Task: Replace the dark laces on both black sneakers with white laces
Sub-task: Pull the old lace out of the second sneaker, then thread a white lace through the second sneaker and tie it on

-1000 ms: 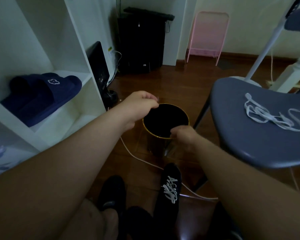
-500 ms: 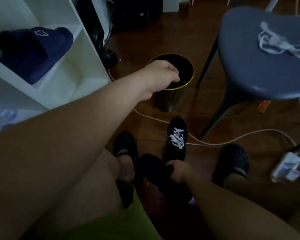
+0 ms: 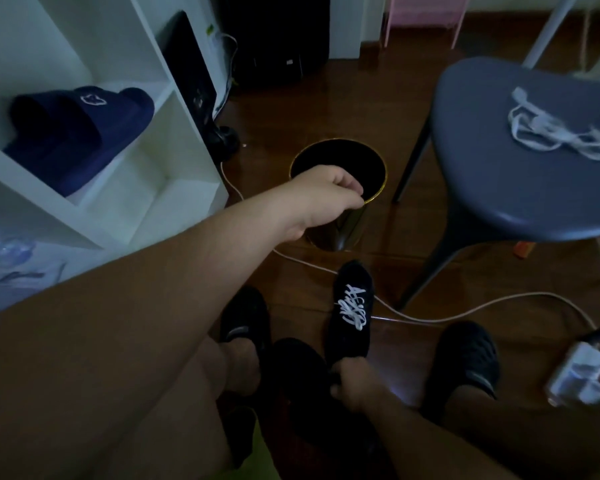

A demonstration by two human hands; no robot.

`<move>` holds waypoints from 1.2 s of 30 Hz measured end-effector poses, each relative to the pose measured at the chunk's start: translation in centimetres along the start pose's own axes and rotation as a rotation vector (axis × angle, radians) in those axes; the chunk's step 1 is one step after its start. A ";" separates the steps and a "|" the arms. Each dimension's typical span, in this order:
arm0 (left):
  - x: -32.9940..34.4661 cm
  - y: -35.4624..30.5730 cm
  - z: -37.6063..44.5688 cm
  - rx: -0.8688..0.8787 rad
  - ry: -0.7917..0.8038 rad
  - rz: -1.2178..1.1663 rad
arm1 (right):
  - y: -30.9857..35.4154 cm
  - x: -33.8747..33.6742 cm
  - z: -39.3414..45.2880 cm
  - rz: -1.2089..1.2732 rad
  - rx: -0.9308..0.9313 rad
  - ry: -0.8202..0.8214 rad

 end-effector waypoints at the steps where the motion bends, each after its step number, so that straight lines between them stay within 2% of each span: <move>1: -0.3 -0.2 0.0 0.007 -0.004 0.002 | 0.9 -1.4 0.1 0.065 -0.023 -0.025; 8: -3.7 -1.8 -0.9 0.052 -0.106 -0.060 | 5.2 -16.9 -1.3 0.463 -0.067 -0.388; 14: -5.7 -3.7 -2.2 0.159 -0.244 -0.172 | 8.2 -30.7 -6.7 0.389 -0.169 -0.764; 16: -6.1 -4.2 -2.4 0.184 -0.327 -0.132 | 8.1 -33.9 -8.8 0.416 -0.185 -0.892; 18: -6.5 -4.6 -2.1 0.187 -0.417 0.033 | 8.2 -36.1 -10.5 0.496 -0.224 -0.935; 20: -6.4 -4.9 -1.7 0.179 -0.388 0.138 | 8.4 -37.7 -11.8 0.607 -0.274 -0.954; 23: -6.7 -5.2 -0.6 0.165 -0.261 0.012 | 8.7 -38.9 -12.7 0.833 -0.358 -0.912; 25: -7.7 -5.4 0.0 0.196 -0.321 0.050 | 8.5 -39.4 -12.4 0.868 -0.389 -0.831; 27: -8.8 -5.7 0.8 0.200 -0.429 0.125 | 8.0 -40.1 -12.4 0.838 -0.407 -0.700; 29: -9.4 -5.8 1.9 0.163 -0.463 0.130 | 6.4 -41.0 -12.3 0.646 -0.334 -0.612; 32: -9.6 -6.2 3.0 0.108 -0.463 0.069 | 0.3 -42.7 -11.6 0.048 -0.024 -0.662; 33: -9.5 -6.5 3.2 0.113 -0.477 0.052 | -2.0 -43.1 -11.9 -0.080 0.102 -0.716; 36: -9.0 -7.6 3.5 0.150 -0.501 0.015 | -7.7 -43.2 -13.6 -0.134 0.311 -0.884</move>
Point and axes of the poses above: each hand's wrist, its own z-axis towards the middle knuckle, its own x-axis out of the palm, y = z × x, the point moved 4 cm from there along z, towards the middle knuckle, and after that the axes turned 14 degrees about -x, right-handed, at the moved point
